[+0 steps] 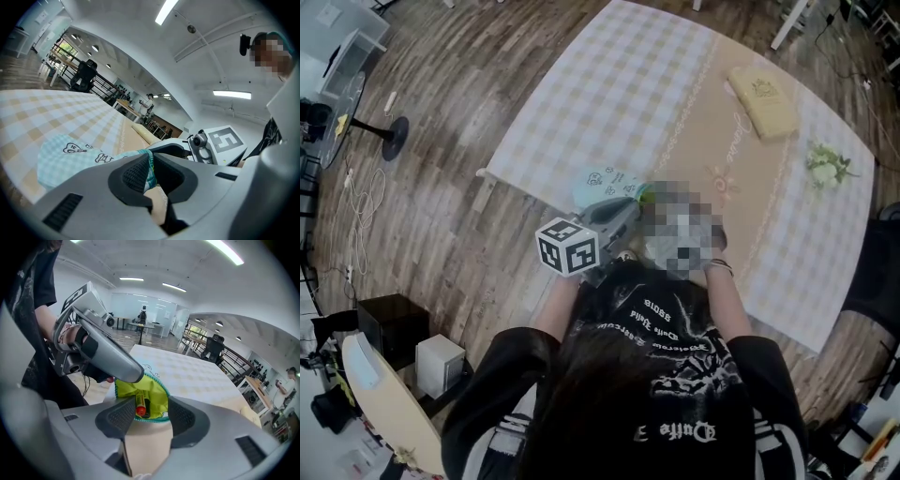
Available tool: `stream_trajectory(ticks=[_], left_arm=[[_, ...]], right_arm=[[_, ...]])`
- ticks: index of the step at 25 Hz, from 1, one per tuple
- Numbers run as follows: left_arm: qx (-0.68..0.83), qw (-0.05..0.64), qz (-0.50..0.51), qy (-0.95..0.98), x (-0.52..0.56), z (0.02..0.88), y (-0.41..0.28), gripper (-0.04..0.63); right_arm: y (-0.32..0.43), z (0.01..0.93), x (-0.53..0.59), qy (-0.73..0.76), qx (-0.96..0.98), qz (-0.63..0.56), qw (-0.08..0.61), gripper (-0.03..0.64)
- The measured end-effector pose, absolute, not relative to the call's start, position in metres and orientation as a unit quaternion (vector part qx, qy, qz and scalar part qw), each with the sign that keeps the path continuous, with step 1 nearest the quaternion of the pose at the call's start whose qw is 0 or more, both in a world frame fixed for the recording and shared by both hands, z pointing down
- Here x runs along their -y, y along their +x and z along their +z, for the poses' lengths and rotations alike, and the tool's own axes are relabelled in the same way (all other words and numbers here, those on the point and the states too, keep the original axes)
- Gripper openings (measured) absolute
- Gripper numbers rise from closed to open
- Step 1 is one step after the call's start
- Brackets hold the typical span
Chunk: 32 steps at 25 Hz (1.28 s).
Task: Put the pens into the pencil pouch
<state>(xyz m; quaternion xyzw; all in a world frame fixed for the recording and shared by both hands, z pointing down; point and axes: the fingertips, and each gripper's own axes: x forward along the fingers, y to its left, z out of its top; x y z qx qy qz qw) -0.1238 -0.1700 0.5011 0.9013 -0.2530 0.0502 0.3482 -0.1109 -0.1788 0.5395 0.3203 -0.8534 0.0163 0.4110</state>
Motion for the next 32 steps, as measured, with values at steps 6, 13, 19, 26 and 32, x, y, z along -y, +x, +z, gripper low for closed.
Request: stream_trajectory(ticks=[6,13,19,26,32], left_arm=[[0.258,0.348,0.056,0.9,0.173,0.503,-0.119,0.044],[0.265,0.344,0.069,0.898,0.178,0.504,-0.112,0.044],[0.278,0.326,0.116,0.896,0.184,0.512,-0.098,0.044],[0.263,0.342,0.173,0.885,0.174,0.535,-0.083,0.044],[0.262,0.357,0.207,0.872,0.172,0.549,-0.082,0.044]], right_arm=[[-0.093,0.527,0.18,0.349,0.853,0.032,0.387,0.244],[-0.061,0.521,0.179,0.399,0.84,0.059,0.362,0.247],[-0.021,0.527,0.172,0.45,0.818,0.1,0.343,0.247],[0.016,0.542,0.154,0.498,0.791,0.157,0.318,0.242],[0.035,0.552,0.145,0.518,0.776,0.181,0.313,0.241]])
